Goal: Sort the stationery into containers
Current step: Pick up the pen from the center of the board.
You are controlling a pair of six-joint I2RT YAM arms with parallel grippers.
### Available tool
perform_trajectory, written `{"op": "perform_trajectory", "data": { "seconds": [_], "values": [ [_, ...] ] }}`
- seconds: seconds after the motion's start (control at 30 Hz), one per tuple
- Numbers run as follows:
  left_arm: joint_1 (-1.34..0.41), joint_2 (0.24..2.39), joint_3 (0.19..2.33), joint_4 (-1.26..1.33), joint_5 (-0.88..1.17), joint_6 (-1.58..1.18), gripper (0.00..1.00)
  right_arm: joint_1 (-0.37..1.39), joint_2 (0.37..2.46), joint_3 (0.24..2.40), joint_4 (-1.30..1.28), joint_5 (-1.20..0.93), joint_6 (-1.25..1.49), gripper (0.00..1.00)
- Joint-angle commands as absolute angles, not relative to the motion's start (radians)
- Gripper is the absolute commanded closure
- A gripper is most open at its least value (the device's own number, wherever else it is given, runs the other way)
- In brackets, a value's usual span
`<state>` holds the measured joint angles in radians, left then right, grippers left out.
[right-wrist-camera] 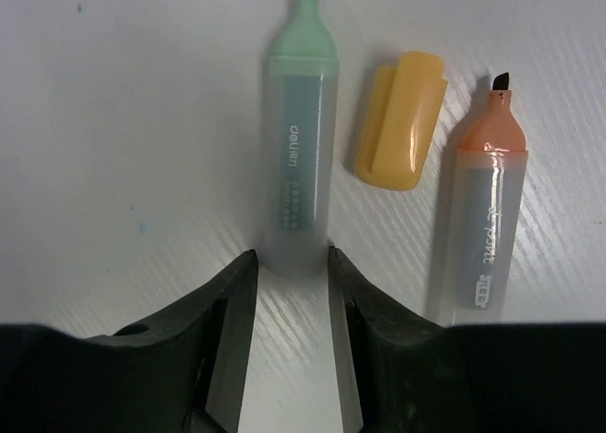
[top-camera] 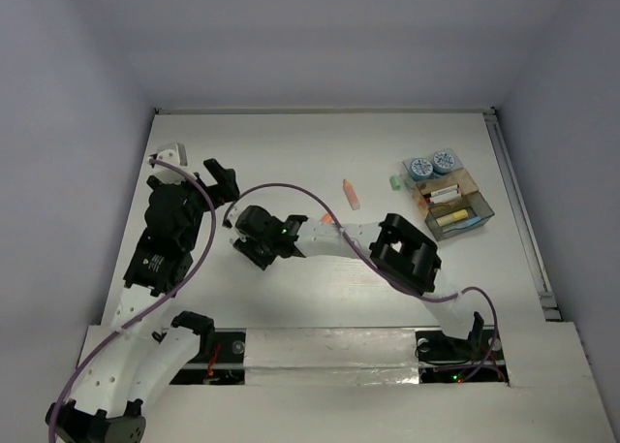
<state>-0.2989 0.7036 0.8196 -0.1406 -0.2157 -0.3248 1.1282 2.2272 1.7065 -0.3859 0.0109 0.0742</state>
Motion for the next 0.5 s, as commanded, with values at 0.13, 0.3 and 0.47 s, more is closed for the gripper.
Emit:
{"op": "perform_trajectory", "data": {
  "seconds": [0.13,0.3,0.47],
  "values": [
    [-0.281,0.681,0.864,-0.123,-0.233,-0.339,0.01,1.144,2.220,1.695,-0.341,0.049,0.089,0.67],
    [-0.281,0.678,0.859,-0.118,-0.227,-0.339,0.01,1.144,2.226,1.693,-0.334,0.060,0.110,0.53],
    [-0.281,0.673,0.854,-0.112,-0.219,-0.339,0.01,1.144,2.223,1.675,-0.311,0.046,0.138,0.59]
  ]
}}
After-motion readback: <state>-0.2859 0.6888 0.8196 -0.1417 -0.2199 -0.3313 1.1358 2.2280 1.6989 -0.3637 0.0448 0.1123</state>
